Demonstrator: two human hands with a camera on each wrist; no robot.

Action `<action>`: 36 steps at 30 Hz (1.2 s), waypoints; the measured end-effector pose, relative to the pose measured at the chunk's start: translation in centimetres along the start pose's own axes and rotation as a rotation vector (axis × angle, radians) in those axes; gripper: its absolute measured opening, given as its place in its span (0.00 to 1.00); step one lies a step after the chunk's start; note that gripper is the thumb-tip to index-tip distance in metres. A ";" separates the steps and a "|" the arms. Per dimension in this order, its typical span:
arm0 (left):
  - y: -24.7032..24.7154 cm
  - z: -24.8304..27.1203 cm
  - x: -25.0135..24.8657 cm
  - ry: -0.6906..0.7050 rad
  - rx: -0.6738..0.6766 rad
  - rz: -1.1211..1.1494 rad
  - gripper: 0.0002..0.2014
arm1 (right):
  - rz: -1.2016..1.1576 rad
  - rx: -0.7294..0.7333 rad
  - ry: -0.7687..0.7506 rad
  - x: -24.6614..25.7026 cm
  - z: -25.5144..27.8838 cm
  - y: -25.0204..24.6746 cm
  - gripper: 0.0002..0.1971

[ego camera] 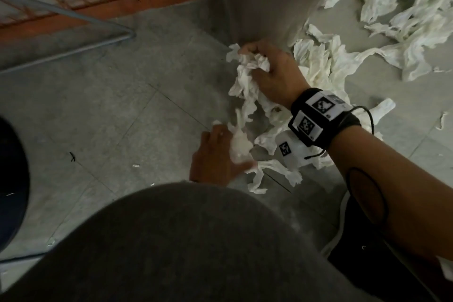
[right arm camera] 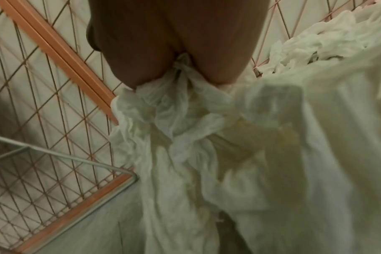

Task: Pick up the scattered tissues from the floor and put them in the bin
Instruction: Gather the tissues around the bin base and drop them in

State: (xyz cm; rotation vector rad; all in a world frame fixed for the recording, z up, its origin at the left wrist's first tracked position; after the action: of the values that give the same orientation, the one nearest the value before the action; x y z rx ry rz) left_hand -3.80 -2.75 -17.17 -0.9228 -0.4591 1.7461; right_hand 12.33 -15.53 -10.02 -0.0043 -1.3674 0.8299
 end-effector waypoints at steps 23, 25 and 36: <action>-30.6 7.1 -13.1 0.700 -0.641 0.536 0.10 | -0.312 0.022 -0.646 22.1 1.2 -13.1 0.12; -32.3 5.8 -15.5 0.751 -0.588 0.533 0.15 | -0.360 -0.062 -0.667 22.6 0.9 -15.9 0.12; -33.8 -3.6 -19.3 0.576 -0.507 0.260 0.27 | -0.084 -0.403 -0.275 14.5 -1.1 -23.5 0.21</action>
State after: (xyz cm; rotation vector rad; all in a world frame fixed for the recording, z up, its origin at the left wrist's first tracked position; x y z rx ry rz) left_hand 22.81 -8.59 10.89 -1.8490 -0.4144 1.5087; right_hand 24.97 -24.46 12.87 -0.1496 -1.7654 0.4847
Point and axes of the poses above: each hand's wrist, its own z-axis away from the middle knuckle, its own y-axis out of the palm, x = y × z, the point moved 8 cm from there along -z, towards the middle knuckle, and after that the axes turned 13 degrees about x, right-handed, at the moved point
